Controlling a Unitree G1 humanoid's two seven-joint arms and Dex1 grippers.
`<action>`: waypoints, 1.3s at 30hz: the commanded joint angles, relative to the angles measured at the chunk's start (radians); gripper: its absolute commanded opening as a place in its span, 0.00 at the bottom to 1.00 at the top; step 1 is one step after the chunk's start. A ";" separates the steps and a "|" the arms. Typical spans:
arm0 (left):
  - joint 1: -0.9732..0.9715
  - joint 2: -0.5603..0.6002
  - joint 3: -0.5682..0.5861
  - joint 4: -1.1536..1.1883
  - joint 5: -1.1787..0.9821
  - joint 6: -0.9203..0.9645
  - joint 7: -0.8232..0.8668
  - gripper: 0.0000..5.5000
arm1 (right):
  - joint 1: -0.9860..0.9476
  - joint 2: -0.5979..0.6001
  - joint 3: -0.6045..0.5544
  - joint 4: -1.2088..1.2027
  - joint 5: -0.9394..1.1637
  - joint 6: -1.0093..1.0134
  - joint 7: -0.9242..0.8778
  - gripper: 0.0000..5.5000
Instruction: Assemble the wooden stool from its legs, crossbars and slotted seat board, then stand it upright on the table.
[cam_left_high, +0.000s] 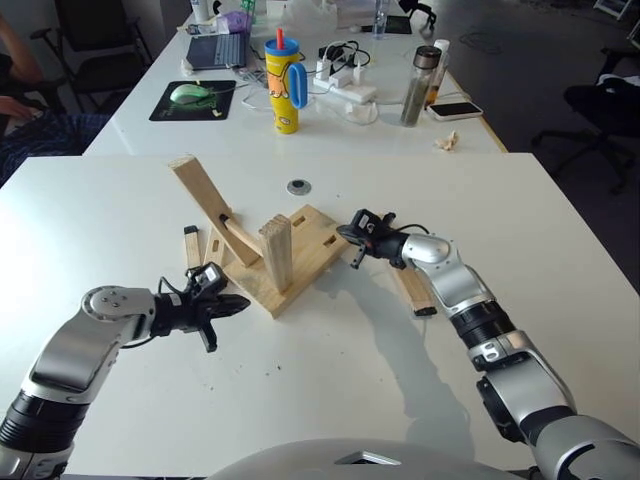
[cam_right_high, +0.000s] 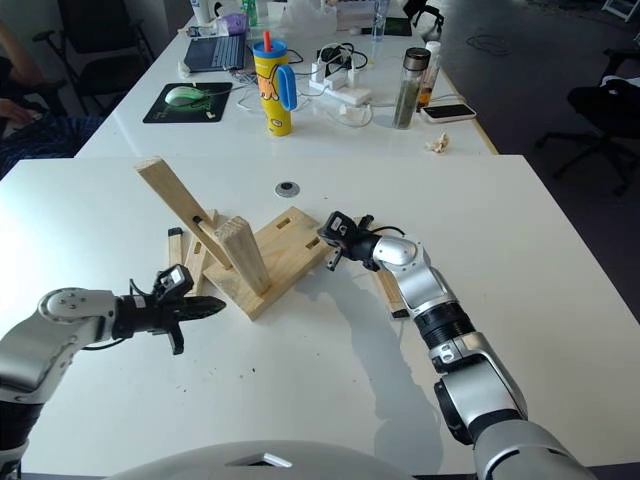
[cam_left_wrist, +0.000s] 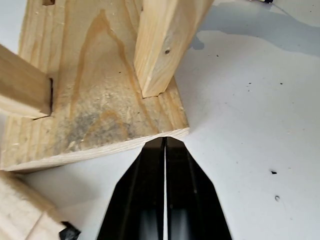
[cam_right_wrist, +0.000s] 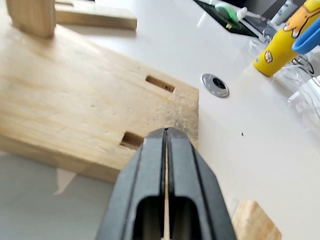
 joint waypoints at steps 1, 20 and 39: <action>-0.025 -0.020 -0.046 0.018 0.036 -0.010 0.037 0.01 | -0.092 0.041 0.008 0.205 -0.052 -0.111 -0.040 0.00; -0.191 -0.322 0.009 0.349 0.315 -0.212 0.566 0.01 | -0.004 -0.076 0.212 -0.086 -0.235 0.194 0.320 0.00; -0.090 -0.217 0.100 -0.010 0.018 0.123 0.286 0.01 | 0.110 -0.151 -0.076 -0.715 0.035 0.673 0.322 0.00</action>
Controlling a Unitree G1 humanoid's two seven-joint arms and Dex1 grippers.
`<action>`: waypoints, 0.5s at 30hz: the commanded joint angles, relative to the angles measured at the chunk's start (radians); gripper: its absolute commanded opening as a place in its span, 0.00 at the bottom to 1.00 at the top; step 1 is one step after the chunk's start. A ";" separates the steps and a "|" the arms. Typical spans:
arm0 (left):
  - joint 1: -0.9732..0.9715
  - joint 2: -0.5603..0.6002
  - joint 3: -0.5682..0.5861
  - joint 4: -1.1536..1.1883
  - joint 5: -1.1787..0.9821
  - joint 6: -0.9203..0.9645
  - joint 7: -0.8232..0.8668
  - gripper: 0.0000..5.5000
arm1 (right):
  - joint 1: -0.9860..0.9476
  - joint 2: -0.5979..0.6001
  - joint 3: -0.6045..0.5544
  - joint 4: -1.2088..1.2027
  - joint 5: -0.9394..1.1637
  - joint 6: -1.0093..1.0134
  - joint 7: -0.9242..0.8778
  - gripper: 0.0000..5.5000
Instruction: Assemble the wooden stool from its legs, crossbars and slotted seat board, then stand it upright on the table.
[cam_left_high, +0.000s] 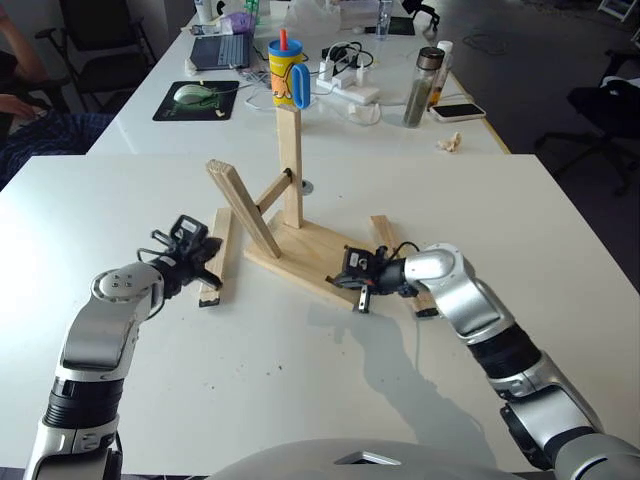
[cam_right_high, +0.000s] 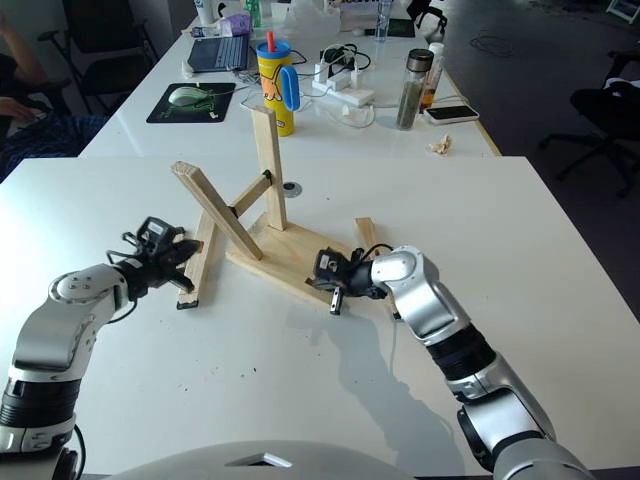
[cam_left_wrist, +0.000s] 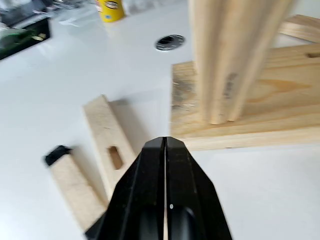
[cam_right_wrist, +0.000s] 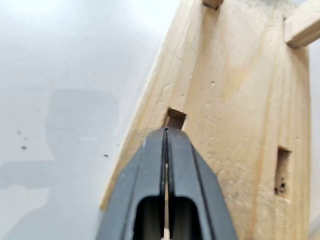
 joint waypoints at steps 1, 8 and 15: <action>0.017 -0.013 -0.047 -0.066 -0.083 0.084 -0.052 0.01 | -0.066 -0.006 -0.111 0.036 0.036 0.020 -0.085 0.00; -0.007 -0.119 -0.217 0.021 -0.001 0.080 0.061 0.01 | -0.104 0.008 0.007 0.330 -0.083 -0.180 -0.201 0.00; -0.047 -0.129 -0.302 0.174 0.130 0.002 0.134 0.01 | -0.120 0.023 0.084 0.450 -0.118 -0.247 -0.166 0.00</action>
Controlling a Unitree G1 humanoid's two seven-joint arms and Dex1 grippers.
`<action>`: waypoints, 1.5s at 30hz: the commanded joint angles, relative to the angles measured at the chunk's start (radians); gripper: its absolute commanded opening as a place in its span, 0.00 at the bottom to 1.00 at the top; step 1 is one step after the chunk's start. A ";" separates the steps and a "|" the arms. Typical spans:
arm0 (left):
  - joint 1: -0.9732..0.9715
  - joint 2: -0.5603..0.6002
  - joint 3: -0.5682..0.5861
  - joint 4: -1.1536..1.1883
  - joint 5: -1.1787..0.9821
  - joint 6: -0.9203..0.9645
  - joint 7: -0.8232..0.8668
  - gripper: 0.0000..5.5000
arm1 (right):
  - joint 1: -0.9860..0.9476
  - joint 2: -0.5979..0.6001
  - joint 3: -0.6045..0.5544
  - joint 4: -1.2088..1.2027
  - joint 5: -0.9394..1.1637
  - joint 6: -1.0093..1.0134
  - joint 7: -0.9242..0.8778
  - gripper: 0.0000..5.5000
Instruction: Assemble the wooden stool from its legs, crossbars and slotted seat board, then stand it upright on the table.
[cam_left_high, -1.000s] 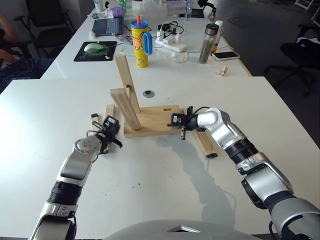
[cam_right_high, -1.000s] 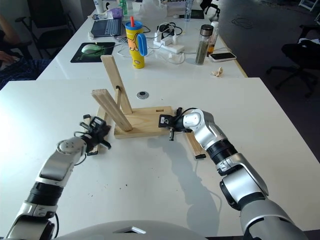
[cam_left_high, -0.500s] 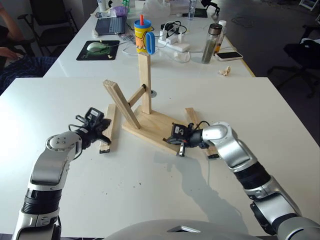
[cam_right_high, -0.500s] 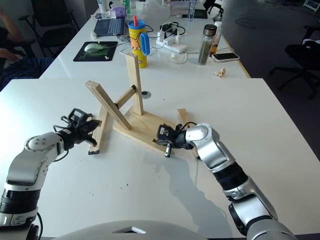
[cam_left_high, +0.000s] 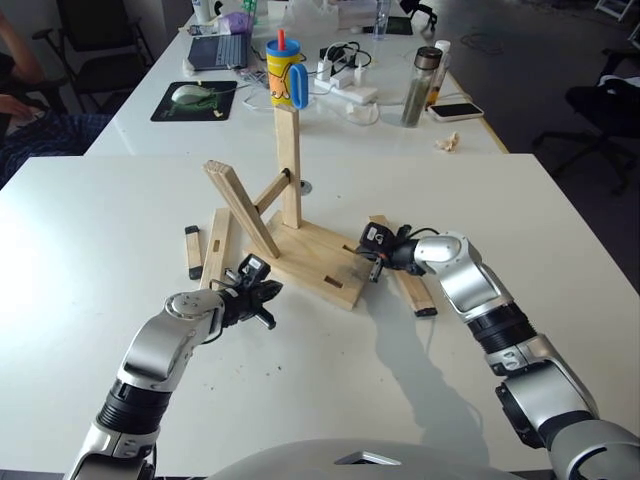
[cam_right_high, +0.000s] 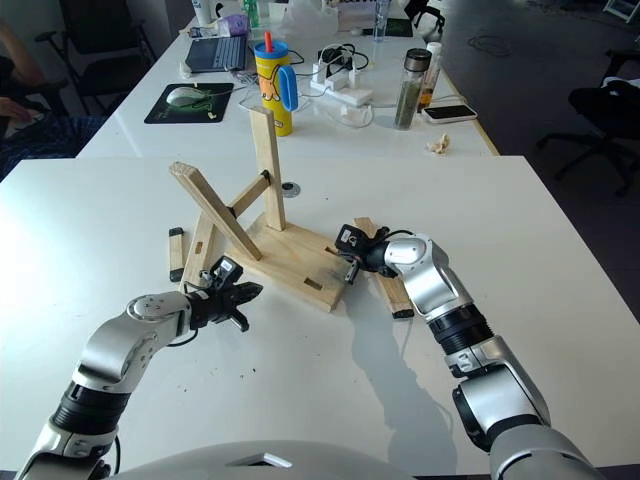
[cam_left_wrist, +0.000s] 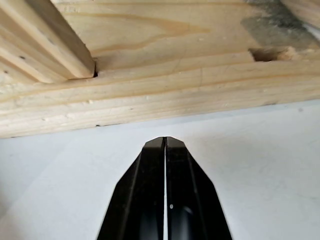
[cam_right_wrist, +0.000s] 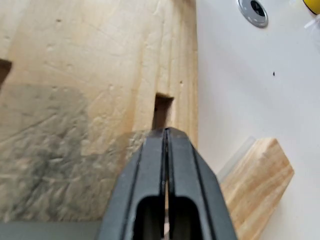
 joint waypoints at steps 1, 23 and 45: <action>-0.048 -0.007 -0.022 0.112 0.074 -0.064 0.040 0.01 | 0.019 -0.005 0.045 0.007 0.001 0.011 0.067 0.00; -0.322 -0.149 0.026 0.548 0.138 -0.304 -0.003 0.01 | 0.147 0.083 -0.050 -0.482 0.159 0.314 0.017 0.00; -0.078 -0.175 0.629 0.098 -0.003 0.015 0.312 0.37 | 0.217 0.203 -0.401 -0.427 0.340 0.279 -0.355 0.04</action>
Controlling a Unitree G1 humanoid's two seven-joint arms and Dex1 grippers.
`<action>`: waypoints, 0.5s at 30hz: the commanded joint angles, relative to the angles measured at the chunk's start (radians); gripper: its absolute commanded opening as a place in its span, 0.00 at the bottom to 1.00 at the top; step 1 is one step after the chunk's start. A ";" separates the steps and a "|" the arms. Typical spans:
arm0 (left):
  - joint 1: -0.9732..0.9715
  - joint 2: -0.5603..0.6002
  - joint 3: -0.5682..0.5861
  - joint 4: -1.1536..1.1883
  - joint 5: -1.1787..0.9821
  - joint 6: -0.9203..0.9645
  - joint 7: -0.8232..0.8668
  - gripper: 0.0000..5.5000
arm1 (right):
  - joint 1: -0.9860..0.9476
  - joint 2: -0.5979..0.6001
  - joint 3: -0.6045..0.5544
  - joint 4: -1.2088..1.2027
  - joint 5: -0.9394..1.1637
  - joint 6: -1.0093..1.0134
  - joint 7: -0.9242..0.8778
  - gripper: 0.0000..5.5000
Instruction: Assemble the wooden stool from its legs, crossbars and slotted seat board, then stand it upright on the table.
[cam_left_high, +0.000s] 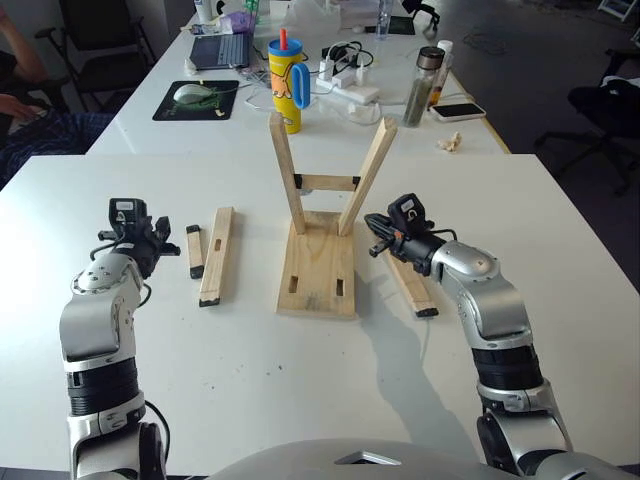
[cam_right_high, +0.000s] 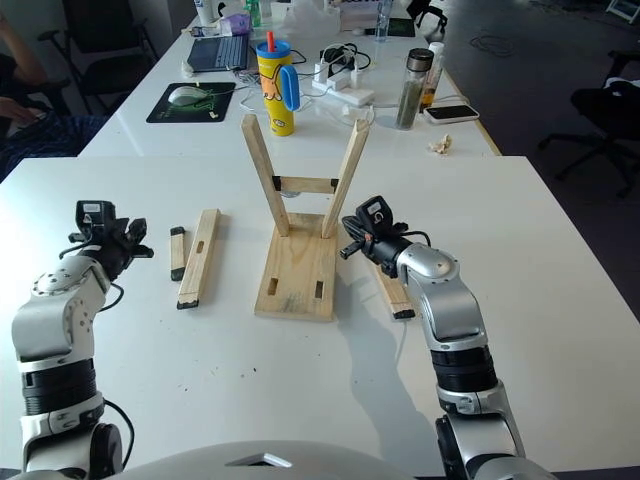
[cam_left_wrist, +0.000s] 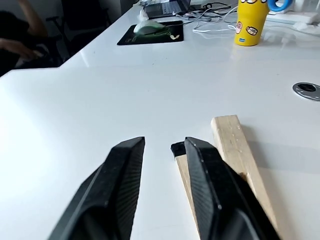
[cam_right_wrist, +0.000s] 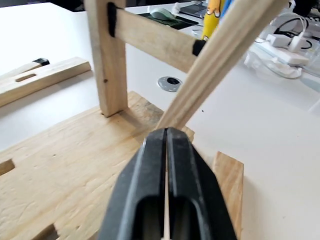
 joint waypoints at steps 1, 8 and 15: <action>0.009 -0.045 0.009 0.066 -0.042 0.006 0.011 0.39 | -0.028 0.042 -0.063 0.033 0.064 -0.001 -0.035 0.05; -0.018 -0.027 -0.046 0.219 -0.032 -0.064 -0.010 0.45 | -0.024 0.062 -0.066 0.039 0.119 0.016 -0.047 0.25; -0.054 -0.022 -0.056 0.375 -0.034 -0.149 -0.009 0.45 | -0.027 0.064 -0.028 0.032 0.137 0.027 -0.049 0.30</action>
